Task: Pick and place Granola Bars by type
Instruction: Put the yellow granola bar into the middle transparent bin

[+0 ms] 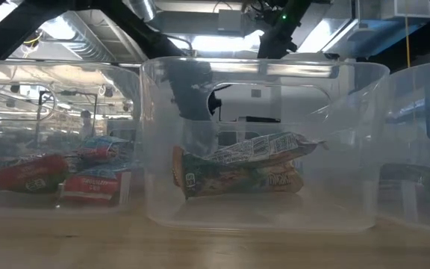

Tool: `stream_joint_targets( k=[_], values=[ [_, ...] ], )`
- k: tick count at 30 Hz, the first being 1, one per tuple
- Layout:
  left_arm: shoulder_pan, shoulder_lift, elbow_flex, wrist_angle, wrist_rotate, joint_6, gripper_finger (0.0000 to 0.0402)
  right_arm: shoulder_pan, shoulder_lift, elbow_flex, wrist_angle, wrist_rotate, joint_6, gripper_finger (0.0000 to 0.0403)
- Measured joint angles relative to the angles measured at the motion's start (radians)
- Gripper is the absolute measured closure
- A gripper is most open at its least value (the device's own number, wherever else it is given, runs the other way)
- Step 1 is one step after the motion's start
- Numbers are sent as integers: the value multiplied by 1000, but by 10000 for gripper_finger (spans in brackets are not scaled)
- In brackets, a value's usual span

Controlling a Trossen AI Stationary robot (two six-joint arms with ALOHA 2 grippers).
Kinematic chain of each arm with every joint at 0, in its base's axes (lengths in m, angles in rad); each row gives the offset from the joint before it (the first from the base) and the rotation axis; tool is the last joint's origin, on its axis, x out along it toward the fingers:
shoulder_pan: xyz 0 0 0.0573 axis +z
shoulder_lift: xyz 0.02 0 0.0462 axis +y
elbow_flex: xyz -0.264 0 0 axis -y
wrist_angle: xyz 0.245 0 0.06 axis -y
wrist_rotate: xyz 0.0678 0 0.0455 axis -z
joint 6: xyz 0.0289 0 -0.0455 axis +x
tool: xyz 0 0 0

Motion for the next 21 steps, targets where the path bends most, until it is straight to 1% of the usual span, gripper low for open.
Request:
stream_joint_targets(
  k=[3,5,7,14,18,21],
  values=[
    [0,0,0,-3,-61,-141,234,0,0,0,0,0,0,169],
    [2,0,0,3,-73,-237,237,0,0,0,0,0,0,169],
    [5,0,0,17,-75,-296,241,0,0,0,0,0,0,169],
    [11,32,0,65,-118,-389,260,0,0,0,0,0,-2,169],
    [13,76,0,63,-83,-428,268,0,0,0,0,0,-3,169],
    [13,109,0,66,-81,-456,274,0,0,0,0,-1,-25,169]
  ],
)
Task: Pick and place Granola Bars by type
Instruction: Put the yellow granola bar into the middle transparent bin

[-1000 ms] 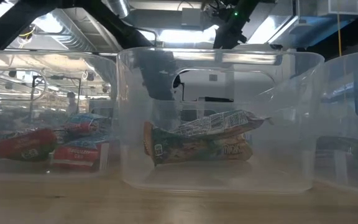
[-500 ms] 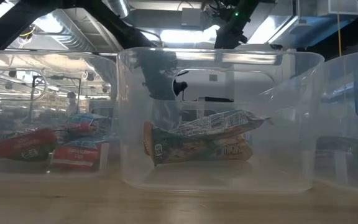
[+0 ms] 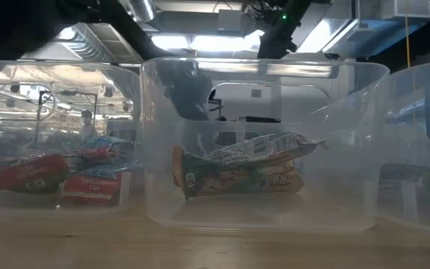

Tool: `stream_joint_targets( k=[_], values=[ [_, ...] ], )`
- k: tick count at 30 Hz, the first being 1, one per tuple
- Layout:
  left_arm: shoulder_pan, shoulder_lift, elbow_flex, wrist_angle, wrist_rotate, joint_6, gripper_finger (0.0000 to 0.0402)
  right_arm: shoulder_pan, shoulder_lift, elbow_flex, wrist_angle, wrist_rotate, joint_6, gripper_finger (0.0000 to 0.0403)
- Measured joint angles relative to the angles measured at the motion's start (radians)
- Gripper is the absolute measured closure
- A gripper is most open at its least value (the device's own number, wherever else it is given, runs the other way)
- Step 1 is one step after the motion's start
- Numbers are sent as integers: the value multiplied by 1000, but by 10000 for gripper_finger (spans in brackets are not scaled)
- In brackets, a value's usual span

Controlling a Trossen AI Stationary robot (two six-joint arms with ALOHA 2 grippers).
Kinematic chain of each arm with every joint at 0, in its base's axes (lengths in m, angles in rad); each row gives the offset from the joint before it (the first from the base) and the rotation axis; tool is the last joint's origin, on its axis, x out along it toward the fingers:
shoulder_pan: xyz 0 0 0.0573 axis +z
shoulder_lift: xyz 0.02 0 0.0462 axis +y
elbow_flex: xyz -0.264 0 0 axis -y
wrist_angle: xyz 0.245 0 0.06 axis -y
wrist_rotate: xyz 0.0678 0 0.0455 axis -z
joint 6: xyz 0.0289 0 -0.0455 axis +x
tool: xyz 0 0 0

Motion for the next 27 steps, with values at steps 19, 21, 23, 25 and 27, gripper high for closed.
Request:
stream_joint_targets(
  k=[19,21,23,25,27],
  values=[
    [-14,36,0,-39,157,24,313,-2,0,0,0,0,-59,169],
    [-21,35,0,-36,205,61,317,-2,0,0,0,0,-59,169],
    [-26,35,0,-35,257,102,321,-2,0,0,0,0,-59,169],
    [-29,32,0,-22,293,159,325,-2,0,0,0,0,-59,169],
    [-31,29,16,-26,305,219,329,-2,0,0,0,0,-59,169]
  ],
)
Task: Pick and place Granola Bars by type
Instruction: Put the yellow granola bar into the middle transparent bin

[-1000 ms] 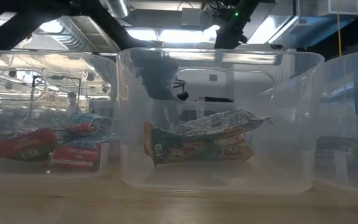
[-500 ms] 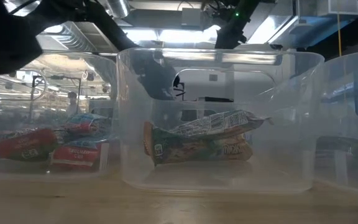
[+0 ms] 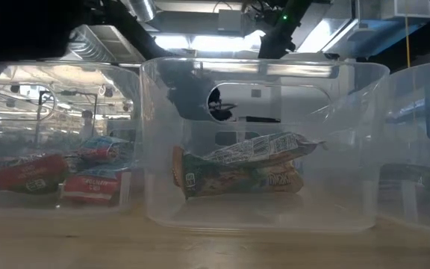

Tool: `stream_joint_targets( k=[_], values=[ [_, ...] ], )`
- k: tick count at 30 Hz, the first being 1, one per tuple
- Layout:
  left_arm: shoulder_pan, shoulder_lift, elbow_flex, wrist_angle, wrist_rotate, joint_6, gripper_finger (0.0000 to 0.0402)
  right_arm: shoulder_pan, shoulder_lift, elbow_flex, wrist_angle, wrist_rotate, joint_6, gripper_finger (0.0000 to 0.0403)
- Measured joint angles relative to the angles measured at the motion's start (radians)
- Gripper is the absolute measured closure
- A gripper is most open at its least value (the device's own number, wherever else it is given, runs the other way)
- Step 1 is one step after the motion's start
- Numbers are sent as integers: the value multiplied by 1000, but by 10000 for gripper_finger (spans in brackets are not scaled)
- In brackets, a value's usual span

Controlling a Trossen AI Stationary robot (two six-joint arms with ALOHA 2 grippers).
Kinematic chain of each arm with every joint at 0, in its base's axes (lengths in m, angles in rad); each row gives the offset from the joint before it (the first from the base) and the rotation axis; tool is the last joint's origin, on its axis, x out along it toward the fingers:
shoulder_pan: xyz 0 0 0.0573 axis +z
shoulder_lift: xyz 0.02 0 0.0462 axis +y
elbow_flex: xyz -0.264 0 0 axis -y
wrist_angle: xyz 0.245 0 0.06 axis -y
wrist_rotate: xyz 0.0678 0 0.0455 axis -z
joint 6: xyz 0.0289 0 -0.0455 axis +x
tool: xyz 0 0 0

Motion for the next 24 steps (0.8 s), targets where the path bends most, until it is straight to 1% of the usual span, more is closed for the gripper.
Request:
stream_joint_targets(
  k=[4,7,10,14,19,24],
  values=[
    [2,-2,78,-22,-7,166,334,0,0,0,0,0,0,169],
    [11,-6,116,-21,-69,271,336,0,0,0,0,0,1,169],
    [19,-6,150,-69,-152,264,336,0,0,0,-5,0,2,169],
    [25,-6,154,-92,-236,218,337,0,0,0,-20,0,3,169],
    [25,-6,154,-102,-251,184,333,0,0,0,-21,0,3,169],
    [24,-6,154,-108,-251,157,307,0,0,0,-21,0,3,169]
  ],
)
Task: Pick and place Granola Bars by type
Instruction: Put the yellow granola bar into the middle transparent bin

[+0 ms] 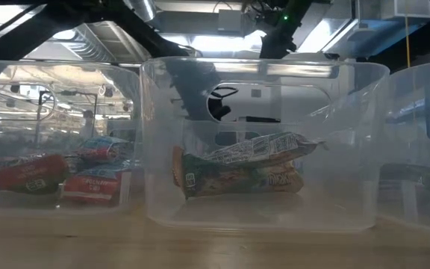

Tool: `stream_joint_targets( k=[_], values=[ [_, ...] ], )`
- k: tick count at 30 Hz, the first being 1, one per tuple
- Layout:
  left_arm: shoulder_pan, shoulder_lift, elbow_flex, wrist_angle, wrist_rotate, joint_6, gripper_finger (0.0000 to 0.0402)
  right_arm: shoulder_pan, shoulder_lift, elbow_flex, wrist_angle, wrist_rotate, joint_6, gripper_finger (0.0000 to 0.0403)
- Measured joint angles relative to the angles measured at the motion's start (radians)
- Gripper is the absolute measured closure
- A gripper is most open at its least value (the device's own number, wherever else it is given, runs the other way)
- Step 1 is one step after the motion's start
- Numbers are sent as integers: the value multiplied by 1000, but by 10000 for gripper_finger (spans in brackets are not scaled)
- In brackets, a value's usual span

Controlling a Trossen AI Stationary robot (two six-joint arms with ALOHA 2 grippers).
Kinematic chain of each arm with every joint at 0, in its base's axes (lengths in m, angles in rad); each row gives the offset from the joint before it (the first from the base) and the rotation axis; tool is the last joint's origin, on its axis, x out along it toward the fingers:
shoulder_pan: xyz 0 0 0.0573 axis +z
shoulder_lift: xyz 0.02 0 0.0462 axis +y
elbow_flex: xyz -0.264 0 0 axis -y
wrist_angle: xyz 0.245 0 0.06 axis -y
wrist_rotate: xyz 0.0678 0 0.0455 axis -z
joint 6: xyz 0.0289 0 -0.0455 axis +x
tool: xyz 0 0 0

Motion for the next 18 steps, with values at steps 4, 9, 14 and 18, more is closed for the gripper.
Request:
stream_joint_targets(
  k=[4,9,14,18],
  values=[
    [0,0,0,-34,0,-10,264,0,0,0,0,0,-2,169],
    [0,0,0,-45,-39,-10,216,0,0,0,0,0,-2,169],
    [0,0,-1,-46,-63,25,204,0,0,0,0,0,-2,169],
    [-1,0,-24,-36,-72,115,207,0,0,0,0,0,0,169]
  ],
)
